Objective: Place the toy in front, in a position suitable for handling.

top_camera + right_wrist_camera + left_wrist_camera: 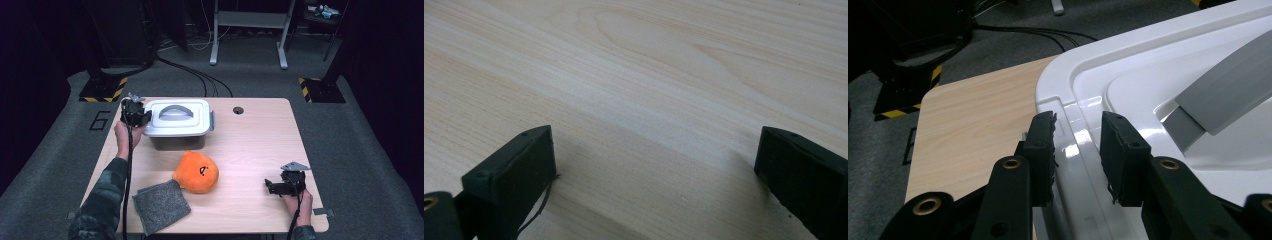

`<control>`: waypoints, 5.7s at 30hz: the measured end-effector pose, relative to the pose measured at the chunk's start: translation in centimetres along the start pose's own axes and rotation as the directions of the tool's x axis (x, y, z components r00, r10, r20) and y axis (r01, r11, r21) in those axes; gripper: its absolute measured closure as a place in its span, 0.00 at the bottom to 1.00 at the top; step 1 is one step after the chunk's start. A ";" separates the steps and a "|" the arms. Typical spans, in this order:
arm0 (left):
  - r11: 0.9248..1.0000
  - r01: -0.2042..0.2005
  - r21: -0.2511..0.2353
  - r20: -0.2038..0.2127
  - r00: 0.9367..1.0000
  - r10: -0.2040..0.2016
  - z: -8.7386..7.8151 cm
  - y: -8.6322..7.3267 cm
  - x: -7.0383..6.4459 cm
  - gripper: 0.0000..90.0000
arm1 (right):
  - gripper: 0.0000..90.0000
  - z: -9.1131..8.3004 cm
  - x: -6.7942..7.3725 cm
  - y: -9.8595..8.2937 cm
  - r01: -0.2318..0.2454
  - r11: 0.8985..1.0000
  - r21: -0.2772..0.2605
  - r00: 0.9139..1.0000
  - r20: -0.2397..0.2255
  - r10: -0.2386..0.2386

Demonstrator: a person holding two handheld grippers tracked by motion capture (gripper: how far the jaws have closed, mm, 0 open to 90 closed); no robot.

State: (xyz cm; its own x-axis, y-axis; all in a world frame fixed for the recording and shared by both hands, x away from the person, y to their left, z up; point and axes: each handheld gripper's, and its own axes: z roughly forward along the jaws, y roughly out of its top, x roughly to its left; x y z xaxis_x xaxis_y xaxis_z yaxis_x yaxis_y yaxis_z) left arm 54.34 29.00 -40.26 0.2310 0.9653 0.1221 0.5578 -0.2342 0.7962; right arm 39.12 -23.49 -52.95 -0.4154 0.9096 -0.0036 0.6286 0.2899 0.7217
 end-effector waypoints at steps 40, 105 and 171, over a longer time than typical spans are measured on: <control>0.983 -0.181 -0.017 0.293 0.940 0.178 1.4 2.3 -2.0 0.63 | 0.03 0.0 0.0 0.0 0.001 1.000 0.000 1.000 -0.001 -0.001; 0.995 -0.060 -0.077 0.125 0.990 0.069 -8.6 -2.3 1.6 0.12 | 0.03 0.0 0.0 0.0 -0.004 1.000 0.002 1.000 0.004 0.004; 0.996 0.031 0.090 0.152 0.987 -0.044 -4.5 -19.8 2.2 0.11 | 0.00 0.9 16.2 11.0 0.254 0.961 -0.109 0.870 -0.409 -0.276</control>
State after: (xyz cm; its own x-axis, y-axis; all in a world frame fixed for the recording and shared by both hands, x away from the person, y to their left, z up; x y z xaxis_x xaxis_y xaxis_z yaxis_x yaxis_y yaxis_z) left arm 40.20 36.25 -53.12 0.3249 0.9457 -0.0051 0.6338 -0.2138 0.7434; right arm 39.89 -5.31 -45.64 -0.8036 0.5896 0.0808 0.4272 0.4769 0.7681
